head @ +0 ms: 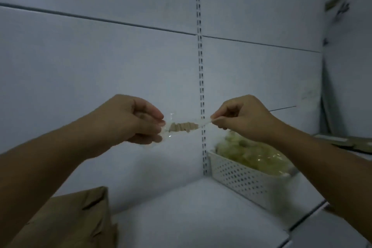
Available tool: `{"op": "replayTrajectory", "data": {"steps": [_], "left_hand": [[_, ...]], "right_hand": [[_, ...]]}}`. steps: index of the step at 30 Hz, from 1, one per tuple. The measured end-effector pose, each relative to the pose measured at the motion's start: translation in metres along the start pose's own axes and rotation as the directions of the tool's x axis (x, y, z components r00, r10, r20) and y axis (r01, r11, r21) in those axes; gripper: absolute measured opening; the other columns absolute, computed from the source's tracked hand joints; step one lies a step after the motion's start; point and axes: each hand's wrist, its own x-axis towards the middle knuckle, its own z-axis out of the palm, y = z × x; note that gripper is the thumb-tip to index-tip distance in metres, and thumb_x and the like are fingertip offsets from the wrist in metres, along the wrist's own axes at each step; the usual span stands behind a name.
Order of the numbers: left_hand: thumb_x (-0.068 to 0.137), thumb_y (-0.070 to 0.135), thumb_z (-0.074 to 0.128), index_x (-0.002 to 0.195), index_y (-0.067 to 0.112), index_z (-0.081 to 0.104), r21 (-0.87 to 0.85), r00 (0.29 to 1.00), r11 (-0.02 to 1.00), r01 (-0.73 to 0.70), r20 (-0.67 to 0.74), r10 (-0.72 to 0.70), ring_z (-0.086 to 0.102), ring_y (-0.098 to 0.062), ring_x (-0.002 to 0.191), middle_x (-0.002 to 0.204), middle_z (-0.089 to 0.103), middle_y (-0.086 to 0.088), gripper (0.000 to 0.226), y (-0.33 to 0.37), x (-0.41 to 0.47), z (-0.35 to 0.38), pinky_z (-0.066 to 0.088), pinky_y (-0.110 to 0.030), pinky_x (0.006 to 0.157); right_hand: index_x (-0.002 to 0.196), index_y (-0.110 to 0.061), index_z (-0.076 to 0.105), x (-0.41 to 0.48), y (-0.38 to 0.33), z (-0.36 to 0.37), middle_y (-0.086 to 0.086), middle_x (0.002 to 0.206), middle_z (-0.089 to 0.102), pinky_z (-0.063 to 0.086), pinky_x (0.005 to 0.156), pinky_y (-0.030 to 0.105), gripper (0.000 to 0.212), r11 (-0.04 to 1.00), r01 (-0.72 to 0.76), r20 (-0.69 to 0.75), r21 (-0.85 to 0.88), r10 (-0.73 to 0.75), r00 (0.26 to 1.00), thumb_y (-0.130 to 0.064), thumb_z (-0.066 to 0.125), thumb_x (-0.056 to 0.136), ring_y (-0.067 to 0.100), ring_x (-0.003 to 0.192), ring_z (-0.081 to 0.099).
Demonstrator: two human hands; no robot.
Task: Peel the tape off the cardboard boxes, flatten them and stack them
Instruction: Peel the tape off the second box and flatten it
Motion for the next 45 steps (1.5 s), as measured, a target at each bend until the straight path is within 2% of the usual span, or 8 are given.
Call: {"op": "replayTrajectory", "data": {"steps": [7,12,18,20,24,36,39,45], "left_hand": [[0.081,0.014,0.070,0.095,0.015,0.071,0.326,0.966,0.909,-0.259,0.077,0.247,0.070,-0.006,0.070,0.078,0.073,0.006,0.014,0.020,0.123,0.123,0.056,-0.019,0.072],[0.090,0.030,0.060,0.106,0.014,0.069,0.373,0.968,0.898,-0.234,0.175,0.179,0.065,-0.013,0.087,0.098,0.070,-0.001,0.026,-0.020,0.175,0.215,0.051,-0.027,0.081],[0.090,0.031,0.059,0.102,0.015,0.070,0.389,0.973,0.893,-0.227,0.124,0.193,0.053,-0.006,0.081,0.091,0.060,0.007,0.023,-0.054,0.192,0.266,0.042,-0.019,0.071],[0.090,0.029,0.058,0.106,0.014,0.070,0.430,0.969,0.869,-0.247,0.121,0.215,0.054,-0.008,0.088,0.105,0.061,0.001,0.025,-0.061,0.195,0.274,0.039,-0.019,0.076],[0.092,0.030,0.054,0.112,0.019,0.068,0.446,0.967,0.859,-0.252,0.158,0.202,0.052,-0.008,0.092,0.110,0.061,-0.001,0.027,-0.077,0.197,0.279,0.037,-0.018,0.078],[0.082,-0.004,0.064,0.087,0.006,0.068,-0.418,0.981,0.902,0.107,-0.104,-0.164,0.071,-0.019,0.066,0.082,0.074,-0.011,0.012,-0.082,0.182,0.233,0.059,-0.030,0.067],[0.085,-0.002,0.060,0.085,0.008,0.070,-0.228,0.957,0.972,0.064,-0.260,-0.125,0.069,-0.019,0.075,0.092,0.072,-0.013,0.014,-0.083,0.181,0.224,0.055,-0.033,0.076],[0.093,0.037,0.052,0.125,0.025,0.059,0.454,0.990,0.885,-0.104,0.131,0.049,0.050,-0.014,0.119,0.133,0.054,0.003,0.035,-0.081,0.165,0.277,0.034,-0.022,0.092]], "right_hand": [[0.088,-0.031,0.075,-0.007,0.109,-0.091,-0.012,0.063,0.068,0.049,0.054,0.023,0.018,0.926,-0.150,-0.125,-0.346,0.113,0.986,-0.017,0.067,0.082,0.007,0.050,0.058],[0.118,-0.027,0.065,-0.016,0.167,-0.118,-0.004,0.053,0.059,0.040,0.048,0.020,0.042,0.842,-0.427,0.314,-0.330,0.524,0.792,-0.004,0.047,0.087,0.009,0.043,0.043],[0.128,-0.030,0.052,0.007,0.191,-0.124,0.001,0.081,0.073,0.047,0.057,0.018,0.042,0.943,-0.326,-0.201,0.071,0.334,0.921,-0.010,0.047,0.092,0.003,0.058,0.059],[0.133,-0.037,0.044,0.010,0.193,-0.103,-0.012,0.132,0.054,0.040,0.093,0.018,0.040,0.971,-0.107,0.071,-0.214,0.124,0.990,-0.025,0.047,0.096,-0.003,0.109,0.053],[0.147,-0.030,0.023,0.008,0.218,-0.061,-0.011,0.157,0.017,0.012,0.112,0.023,0.048,0.826,0.102,0.532,-0.555,0.258,0.807,-0.041,0.029,0.100,0.005,0.142,0.017],[0.141,-0.041,0.031,-0.005,0.238,-0.063,-0.013,0.155,0.020,0.021,0.112,0.032,0.047,0.882,-0.158,0.536,-0.444,0.403,0.742,-0.044,0.040,0.096,0.016,0.139,0.027],[0.145,-0.038,0.026,-0.013,0.237,-0.059,-0.014,0.157,0.013,0.015,0.114,0.031,0.048,0.883,-0.139,0.537,-0.447,0.390,0.748,-0.043,0.037,0.098,0.013,0.143,0.020],[0.149,-0.028,0.003,-0.026,0.233,-0.054,-0.007,0.159,-0.007,-0.007,0.116,0.032,0.050,0.874,-0.078,0.572,-0.479,0.378,0.728,-0.039,0.014,0.101,0.008,0.145,-0.008]]}}
